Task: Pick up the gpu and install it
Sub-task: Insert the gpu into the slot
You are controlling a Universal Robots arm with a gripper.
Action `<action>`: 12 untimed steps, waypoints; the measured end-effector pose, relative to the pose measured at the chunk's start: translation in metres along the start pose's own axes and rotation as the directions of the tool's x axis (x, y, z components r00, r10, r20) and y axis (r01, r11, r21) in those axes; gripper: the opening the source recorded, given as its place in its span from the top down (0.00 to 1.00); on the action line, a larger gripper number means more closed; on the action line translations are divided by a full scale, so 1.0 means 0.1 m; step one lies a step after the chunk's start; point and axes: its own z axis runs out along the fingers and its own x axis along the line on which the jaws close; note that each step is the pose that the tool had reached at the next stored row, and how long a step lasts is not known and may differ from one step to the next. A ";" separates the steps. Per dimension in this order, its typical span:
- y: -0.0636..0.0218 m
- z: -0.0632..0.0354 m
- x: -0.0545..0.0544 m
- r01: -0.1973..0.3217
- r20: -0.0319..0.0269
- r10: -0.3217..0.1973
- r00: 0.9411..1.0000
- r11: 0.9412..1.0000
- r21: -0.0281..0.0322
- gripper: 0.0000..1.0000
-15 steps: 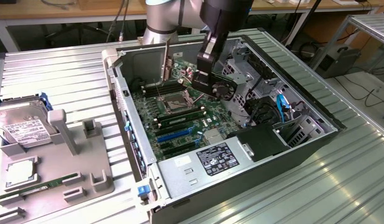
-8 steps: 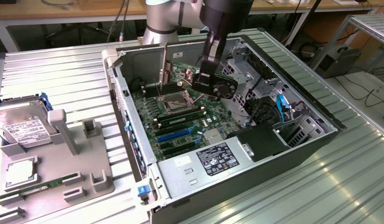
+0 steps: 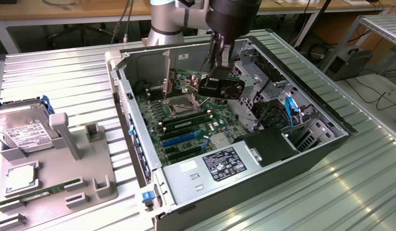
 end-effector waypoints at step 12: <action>-0.002 0.135 0.00 0.298 -0.003 -0.298 0.954 0.954 -0.006 0.74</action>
